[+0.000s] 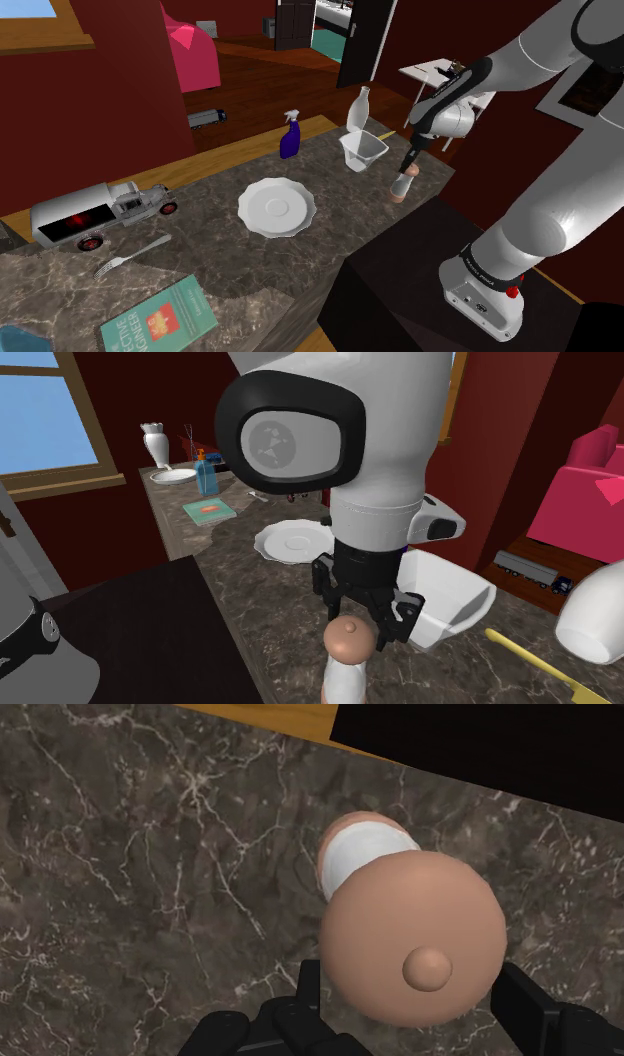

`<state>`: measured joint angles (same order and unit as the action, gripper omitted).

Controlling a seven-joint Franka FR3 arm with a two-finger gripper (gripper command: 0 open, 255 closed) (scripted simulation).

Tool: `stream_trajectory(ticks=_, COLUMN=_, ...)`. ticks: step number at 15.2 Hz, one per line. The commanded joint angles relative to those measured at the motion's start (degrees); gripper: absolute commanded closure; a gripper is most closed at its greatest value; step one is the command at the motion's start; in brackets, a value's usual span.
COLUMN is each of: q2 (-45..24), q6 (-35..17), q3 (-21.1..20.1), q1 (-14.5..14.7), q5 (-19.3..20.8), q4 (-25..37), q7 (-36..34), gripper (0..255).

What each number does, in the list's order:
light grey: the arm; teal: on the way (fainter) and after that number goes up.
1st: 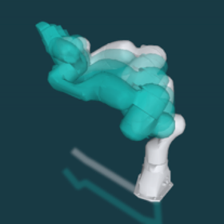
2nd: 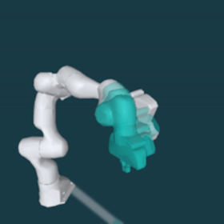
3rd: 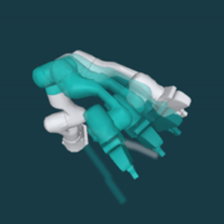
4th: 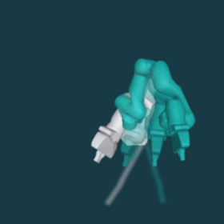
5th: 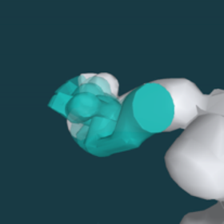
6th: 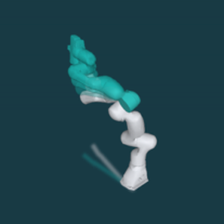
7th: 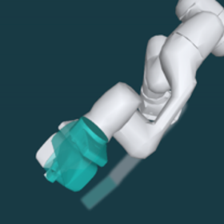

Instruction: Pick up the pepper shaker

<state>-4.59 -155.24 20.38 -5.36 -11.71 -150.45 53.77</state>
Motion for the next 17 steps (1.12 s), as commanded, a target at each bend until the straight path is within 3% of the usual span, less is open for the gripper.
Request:
stream_trajectory(ticks=1, q2=-0.2, q6=-0.2, q3=0.0, q1=0.0, q5=-0.2, q4=-0.1, q7=0.2, gripper=255)
stream_trajectory(ticks=9, q2=-0.3, q6=-0.1, q3=0.0, q1=0.0, q5=-0.3, q4=0.1, q7=0.3, gripper=255)
stream_trajectory(ticks=17, q2=7.0, q6=6.6, q3=1.1, q1=-0.2, q5=7.1, q4=0.3, q7=-5.3, gripper=255)
